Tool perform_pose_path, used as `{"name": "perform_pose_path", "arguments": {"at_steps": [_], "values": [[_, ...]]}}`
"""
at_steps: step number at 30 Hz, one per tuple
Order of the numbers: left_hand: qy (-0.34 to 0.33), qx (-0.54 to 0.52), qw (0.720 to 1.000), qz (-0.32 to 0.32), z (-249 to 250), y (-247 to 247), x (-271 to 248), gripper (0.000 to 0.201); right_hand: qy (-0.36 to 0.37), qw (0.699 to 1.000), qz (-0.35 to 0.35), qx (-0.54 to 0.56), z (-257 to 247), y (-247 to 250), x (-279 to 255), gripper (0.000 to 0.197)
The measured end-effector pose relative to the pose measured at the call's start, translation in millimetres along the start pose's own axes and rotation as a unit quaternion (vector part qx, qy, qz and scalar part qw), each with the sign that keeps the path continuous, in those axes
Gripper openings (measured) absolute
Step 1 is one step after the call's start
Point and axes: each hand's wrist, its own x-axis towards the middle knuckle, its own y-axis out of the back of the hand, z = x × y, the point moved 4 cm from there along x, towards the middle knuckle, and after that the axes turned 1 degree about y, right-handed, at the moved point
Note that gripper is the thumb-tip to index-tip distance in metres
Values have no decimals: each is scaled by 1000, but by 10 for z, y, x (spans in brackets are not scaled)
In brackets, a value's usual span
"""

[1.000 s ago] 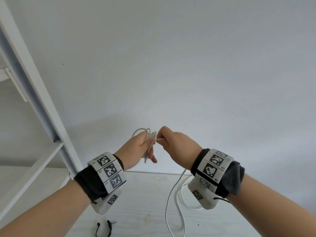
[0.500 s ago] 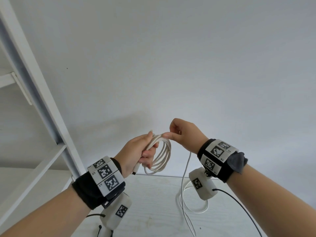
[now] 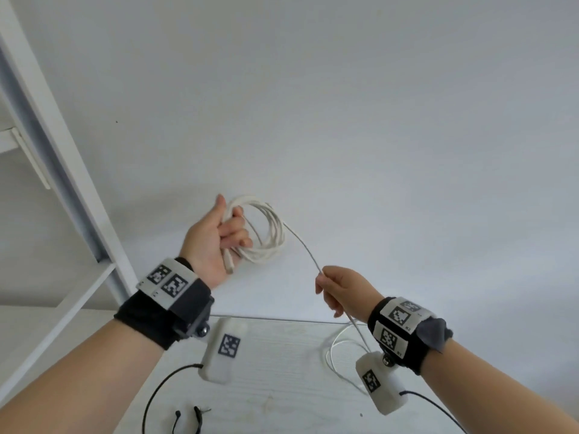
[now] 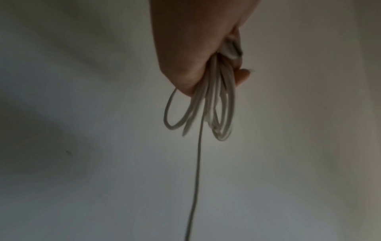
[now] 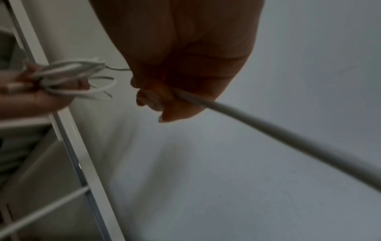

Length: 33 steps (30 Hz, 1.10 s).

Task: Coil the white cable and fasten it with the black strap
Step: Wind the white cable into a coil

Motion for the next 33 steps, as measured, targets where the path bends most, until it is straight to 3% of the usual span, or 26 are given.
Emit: {"name": "perform_pose_path", "arguments": {"at_steps": [4, 7, 11, 14, 17, 21, 26, 33], "values": [[-65, -22, 997, 36, 356, 127, 125, 45, -37, 997, -3, -65, 238, -12, -181, 27], [-107, 43, 991, 73, 361, 160, 166, 44, 1, 990, 21, -143, 183, 35, -223, 19], [-133, 69, 988, 48, 229, 161, 192, 39, 53, 968, 13, -246, -38, -45, -256, 9], [-157, 150, 974, 65, 155, 165, 169, 32, 90, 952, -1, -292, -266, -90, -319, 9], [-163, 293, 941, 53, 63, 81, 104, 25, 115, 946, -15, -304, -507, -116, -364, 9], [-150, 486, 861, 23, -55, -10, 6, 22, 164, 937, -32, -307, -800, -155, -401, 7], [-138, 608, 782, -25, -198, -109, -97, 24, 212, 936, 1, -279, -1073, -82, -368, 10], [-100, 605, 786, -76, -364, -121, -225, 28, 219, 941, 52, -253, -1111, 132, -143, 12]]}}
